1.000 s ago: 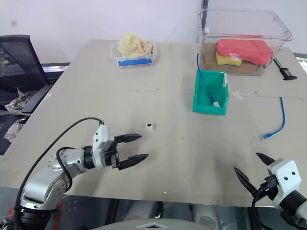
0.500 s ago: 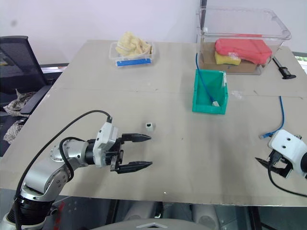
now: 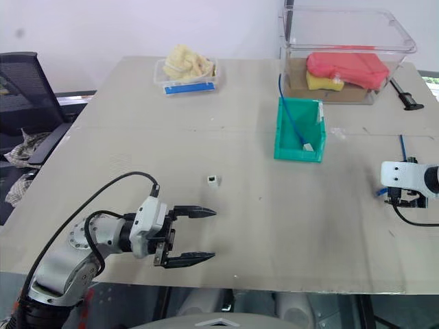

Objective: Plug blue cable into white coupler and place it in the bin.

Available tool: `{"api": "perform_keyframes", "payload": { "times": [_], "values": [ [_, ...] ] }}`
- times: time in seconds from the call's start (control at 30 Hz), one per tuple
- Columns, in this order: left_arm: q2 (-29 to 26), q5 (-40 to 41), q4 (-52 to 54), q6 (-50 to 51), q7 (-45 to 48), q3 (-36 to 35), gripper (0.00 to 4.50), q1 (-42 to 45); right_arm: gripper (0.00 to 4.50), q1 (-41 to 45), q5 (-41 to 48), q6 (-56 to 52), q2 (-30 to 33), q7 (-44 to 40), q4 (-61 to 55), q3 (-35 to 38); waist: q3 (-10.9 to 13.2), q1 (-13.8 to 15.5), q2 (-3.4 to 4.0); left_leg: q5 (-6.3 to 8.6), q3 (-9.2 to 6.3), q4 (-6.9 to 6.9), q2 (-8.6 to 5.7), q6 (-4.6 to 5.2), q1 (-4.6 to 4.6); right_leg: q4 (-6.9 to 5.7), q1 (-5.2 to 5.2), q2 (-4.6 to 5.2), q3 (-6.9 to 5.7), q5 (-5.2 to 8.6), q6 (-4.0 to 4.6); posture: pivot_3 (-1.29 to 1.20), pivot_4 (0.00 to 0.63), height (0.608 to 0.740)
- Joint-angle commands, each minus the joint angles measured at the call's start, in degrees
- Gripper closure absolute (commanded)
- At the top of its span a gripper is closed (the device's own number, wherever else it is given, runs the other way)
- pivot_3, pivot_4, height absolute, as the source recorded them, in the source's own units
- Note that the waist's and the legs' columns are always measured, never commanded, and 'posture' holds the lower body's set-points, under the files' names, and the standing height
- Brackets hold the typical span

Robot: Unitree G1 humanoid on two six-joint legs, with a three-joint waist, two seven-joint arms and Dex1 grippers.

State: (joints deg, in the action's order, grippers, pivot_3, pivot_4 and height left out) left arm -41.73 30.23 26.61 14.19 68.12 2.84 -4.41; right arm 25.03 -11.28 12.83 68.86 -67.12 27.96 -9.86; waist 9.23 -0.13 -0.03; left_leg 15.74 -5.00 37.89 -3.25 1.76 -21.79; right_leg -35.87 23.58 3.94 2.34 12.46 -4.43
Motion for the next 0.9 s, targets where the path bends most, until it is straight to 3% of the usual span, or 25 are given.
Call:
{"api": "perform_keyframes", "payload": {
  "times": [0.03,0.17,0.37,0.43,0.57,0.7,0.8,0.9],
  "values": [
    [0.2,0.1,2.5,-0.7,-1.4,-0.3,0.09,0.4,0.41,7.4,-4.0,5.0,-2.1,-3.4,9.0,-4.0,0.0,-0.4,-0.02,-0.01,-0.01,0.0,0.01,-0.01,0.0,0.0,0.0,-0.01,0.0,0.0,0.0,0.0,0.15,0.74],
    [0.5,0.1,2.4,-0.3,-2.4,0.0,0.09,1.1,1.6,13.4,-6.2,8.1,-5.6,-6.2,18.0,-7.2,-0.1,-0.8,-0.23,0.0,0.01,0.02,0.01,0.0,0.05,0.0,-0.05,-0.01,0.03,-0.03,0.03,0.0,0.15,0.74],
    [1.2,0.0,1.5,-0.1,-3.7,0.3,0.09,1.7,4.43,14.5,-1.5,5.8,-8.0,-11.2,17.4,-4.9,-0.2,-1.3,-0.53,0.11,0.04,0.33,0.08,0.19,0.12,0.0,-0.21,0.03,0.12,-0.1,0.35,0.0,0.15,0.74],
    [1.5,-0.1,1.4,-0.3,-4.1,0.5,0.09,1.6,4.43,12.5,2.4,2.1,-8.4,-12.8,13.0,-2.5,-0.2,-1.5,-0.5,0.12,0.04,0.33,0.08,0.2,0.13,-0.02,-0.21,0.05,0.14,-0.13,0.39,0.0,0.15,0.74],
    [2.1,-0.6,1.0,-1.0,-4.1,0.6,0.09,1.1,4.43,0.8,14.9,-19.8,-8.2,-15.2,-14.9,3.7,-0.2,-1.6,-0.31,0.12,-0.11,0.29,0.24,0.19,0.11,-0.11,-0.15,0.02,0.03,-0.24,0.21,0.0,0.15,0.74],
    [2.9,-2.0,-0.5,-2.2,-4.9,0.9,0.09,1.3,4.43,-4.9,17.6,-40.6,-11.3,-8.4,-38.4,2.8,-0.1,-1.0,0.12,0.14,-0.11,0.21,0.26,0.17,-0.04,-0.16,0.1,0.01,0.03,-0.24,0.21,0.0,0.15,0.74],
    [3.4,-3.9,-2.0,-2.6,-5.7,1.7,0.09,3.0,4.43,-4.0,15.5,-49.0,-15.9,-2.8,-45.1,-1.6,-0.1,-0.4,0.1,0.15,-0.11,0.21,0.23,0.15,-0.1,-0.15,0.15,0.01,0.02,-0.24,0.2,0.0,0.15,0.74],
    [3.4,-6.7,-3.6,-1.3,-7.6,3.2,0.09,5.8,4.43,-2.2,10.5,-49.1,-19.9,2.6,-43.8,-7.0,-0.1,0.1,0.06,0.14,-0.16,0.25,0.12,0.15,-0.15,-0.11,0.13,0.03,-0.08,-0.24,0.2,0.0,0.15,0.74]
  ]
}}
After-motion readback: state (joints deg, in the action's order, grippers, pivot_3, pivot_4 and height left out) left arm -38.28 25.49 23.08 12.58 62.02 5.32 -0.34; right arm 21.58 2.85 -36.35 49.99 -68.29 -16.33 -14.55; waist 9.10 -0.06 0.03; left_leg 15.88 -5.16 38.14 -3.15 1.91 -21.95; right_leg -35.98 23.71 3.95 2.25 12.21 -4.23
